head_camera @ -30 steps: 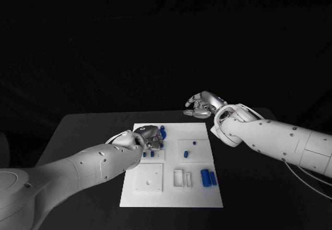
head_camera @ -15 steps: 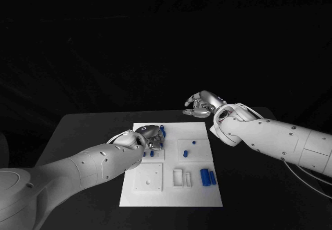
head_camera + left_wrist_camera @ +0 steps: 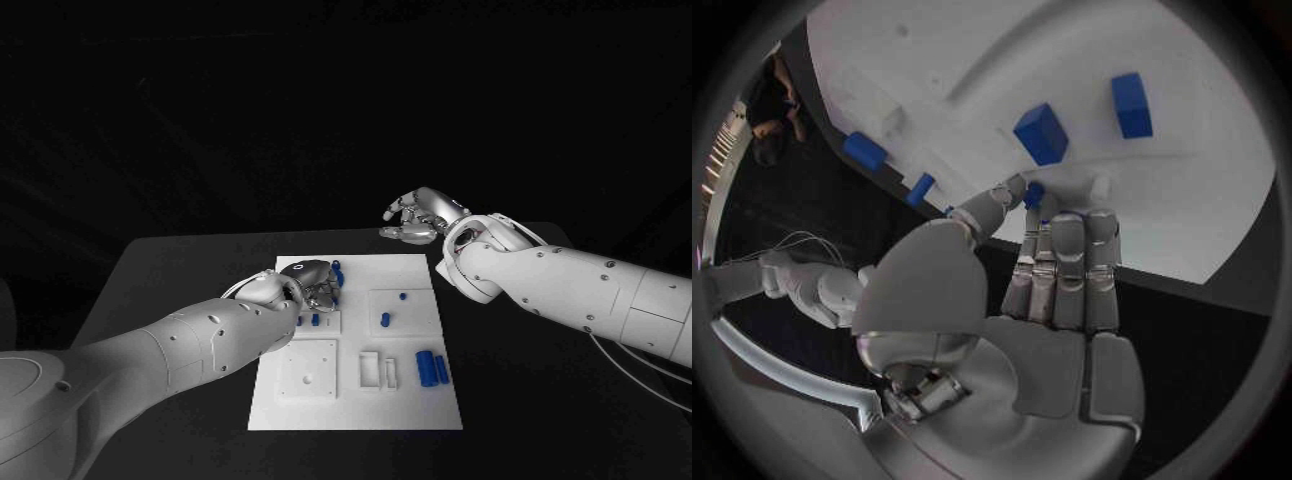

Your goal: Assemble the parts on the task board

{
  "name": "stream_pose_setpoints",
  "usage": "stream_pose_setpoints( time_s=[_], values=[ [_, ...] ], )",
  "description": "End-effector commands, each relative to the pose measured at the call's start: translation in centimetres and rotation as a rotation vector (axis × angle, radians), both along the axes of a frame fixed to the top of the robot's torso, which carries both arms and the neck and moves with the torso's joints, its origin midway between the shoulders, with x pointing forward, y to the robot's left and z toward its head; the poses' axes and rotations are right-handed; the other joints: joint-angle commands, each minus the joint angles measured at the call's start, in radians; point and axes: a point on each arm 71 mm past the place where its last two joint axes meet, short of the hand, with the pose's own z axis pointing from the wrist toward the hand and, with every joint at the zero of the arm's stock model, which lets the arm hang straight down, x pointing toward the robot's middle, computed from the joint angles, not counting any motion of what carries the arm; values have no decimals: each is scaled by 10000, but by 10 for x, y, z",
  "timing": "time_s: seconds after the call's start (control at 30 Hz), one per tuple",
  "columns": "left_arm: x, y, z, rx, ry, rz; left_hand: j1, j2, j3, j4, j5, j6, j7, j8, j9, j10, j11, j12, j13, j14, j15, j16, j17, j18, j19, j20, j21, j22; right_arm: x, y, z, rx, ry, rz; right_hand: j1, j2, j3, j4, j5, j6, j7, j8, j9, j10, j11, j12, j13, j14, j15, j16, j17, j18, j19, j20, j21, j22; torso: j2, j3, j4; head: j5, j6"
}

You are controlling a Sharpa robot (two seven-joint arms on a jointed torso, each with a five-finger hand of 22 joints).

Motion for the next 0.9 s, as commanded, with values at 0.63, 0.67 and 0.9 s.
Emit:
stream_pose_setpoints(
  time_s=[0.63, 0.67, 0.9],
  values=[
    [-2, 3, -9, 263, -28, 419, 52, 471, 566, 177, -104, 685, -232, 411, -20, 774, -273, 215, 110, 410, -303, 139, -137, 565, 282, -267, 132, 143, 0, 2, 0, -71, 10, 138, 69, 19, -57, 6, 61, -80, 159, 55, 5, 49, 6, 69, -20, 75, -12, -47, 11, 948, -16, -74, -48, 78, -4, -11, 9, -4, -12],
    [-2, 3, -8, 217, -70, 438, 45, 484, 573, 181, -95, 733, -250, 441, -14, 824, -294, 229, 119, 435, -323, 149, -140, 565, 303, -284, 143, 144, 0, 2, 0, -72, 10, 139, 69, 20, -57, 7, 62, -79, 159, 55, 5, 50, 6, 69, -20, 75, -12, -47, 11, 948, -15, -74, -48, 78, -3, -13, 10, -11, -12],
    [-2, 8, -6, -219, -320, 538, -4, 514, 586, 189, -74, 897, -319, 546, 2, 1013, -371, 268, 150, 565, -401, 193, -155, 564, 407, -358, 194, 145, 0, 1, 0, -76, 7, 116, 68, 20, -56, 8, 63, -74, 158, 58, 6, 51, 4, 71, -21, 76, -13, -47, 12, 948, -15, -74, -48, 79, -3, -18, 7, -12, 8]
  ],
)
